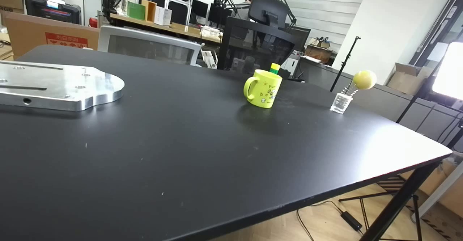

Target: Put the glue stick in the mug cup

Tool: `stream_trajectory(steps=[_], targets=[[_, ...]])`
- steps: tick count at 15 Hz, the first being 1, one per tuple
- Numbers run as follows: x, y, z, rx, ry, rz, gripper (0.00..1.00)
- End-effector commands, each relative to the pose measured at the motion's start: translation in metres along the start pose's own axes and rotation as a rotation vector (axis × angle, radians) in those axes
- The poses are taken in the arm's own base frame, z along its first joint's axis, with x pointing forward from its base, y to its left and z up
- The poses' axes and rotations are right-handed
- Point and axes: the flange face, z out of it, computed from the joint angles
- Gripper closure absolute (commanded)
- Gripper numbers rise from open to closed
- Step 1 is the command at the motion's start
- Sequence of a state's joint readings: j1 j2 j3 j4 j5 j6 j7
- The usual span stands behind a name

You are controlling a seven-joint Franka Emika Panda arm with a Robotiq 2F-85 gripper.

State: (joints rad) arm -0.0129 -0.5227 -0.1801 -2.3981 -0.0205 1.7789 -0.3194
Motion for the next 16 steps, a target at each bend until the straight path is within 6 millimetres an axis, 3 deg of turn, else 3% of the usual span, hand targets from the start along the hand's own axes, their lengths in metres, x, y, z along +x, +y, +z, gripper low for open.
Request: stream_trajectory(steps=[1,3,6,10,16], targets=[[0.000,0.000,0.000,0.000,-0.001,0.000,0.00],[0.000,0.000,0.000,0.000,-0.001,0.000,0.00],[0.023,0.011,0.004,0.003,0.017,0.007,0.00],[0.075,0.024,0.019,-0.003,0.054,-0.071,0.00],[0.176,0.039,0.049,-0.059,0.043,-0.154,0.00]])
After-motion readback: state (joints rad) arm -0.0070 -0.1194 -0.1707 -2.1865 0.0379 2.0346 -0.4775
